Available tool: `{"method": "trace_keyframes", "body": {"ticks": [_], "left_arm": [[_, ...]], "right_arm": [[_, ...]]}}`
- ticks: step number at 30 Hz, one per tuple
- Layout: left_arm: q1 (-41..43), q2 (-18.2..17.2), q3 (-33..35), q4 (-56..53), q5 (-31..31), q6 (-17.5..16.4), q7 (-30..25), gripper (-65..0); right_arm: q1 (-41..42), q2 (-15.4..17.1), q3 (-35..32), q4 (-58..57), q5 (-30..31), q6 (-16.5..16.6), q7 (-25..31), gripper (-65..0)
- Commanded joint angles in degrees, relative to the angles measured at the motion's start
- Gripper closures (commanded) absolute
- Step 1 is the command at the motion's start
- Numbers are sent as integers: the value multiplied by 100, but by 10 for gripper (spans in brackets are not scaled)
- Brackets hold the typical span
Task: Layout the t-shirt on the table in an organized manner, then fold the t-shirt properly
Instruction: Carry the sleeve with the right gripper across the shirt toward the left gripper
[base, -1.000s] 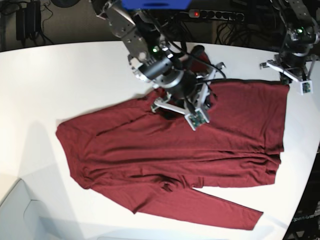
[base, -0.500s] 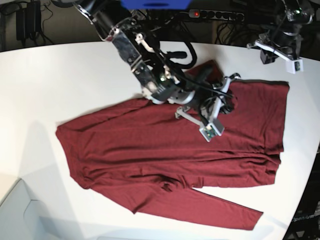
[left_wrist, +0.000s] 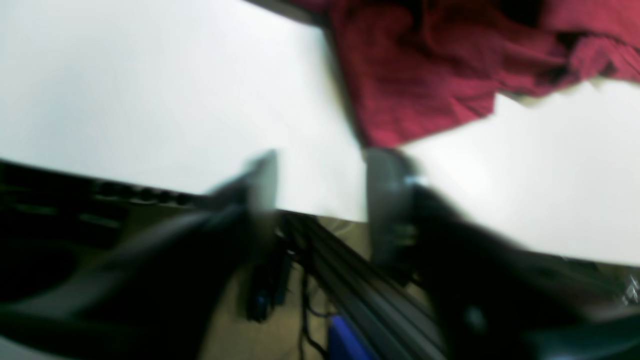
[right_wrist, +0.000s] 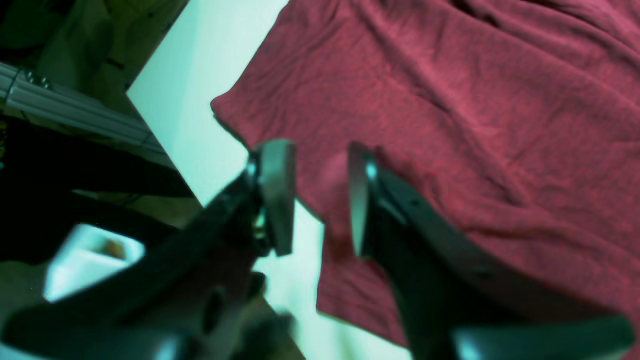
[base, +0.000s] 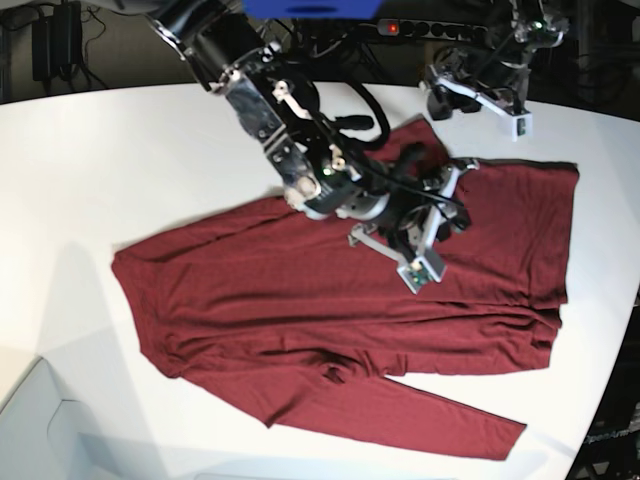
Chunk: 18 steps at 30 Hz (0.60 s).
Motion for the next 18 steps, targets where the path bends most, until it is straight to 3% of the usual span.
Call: {"method": "trace_keyframes", "body": {"ticks": [1,4,8,16,18], "left_arm": [[-22,-17,21,90,-50,-13,-100,-412],[-207,-17,21,28,-32,-4,-91,-480],[-435,-9,21,-226,-67,-4,-91,-480],[-910,141,232,-1035,-15,-4,-82,-476],[-989,114,452,-1193,-15,-4,-82,-439]], "right_arm": [[108,-84,5,115,80,-14,123,-223],[108,-84,14,115,80,-6,123,-240],[108,-84,32,194,80,-6,123,-240],[117,232,58,326,80,-6,132,-240],[117,320,137,326,80,-6,132,-240]]}}
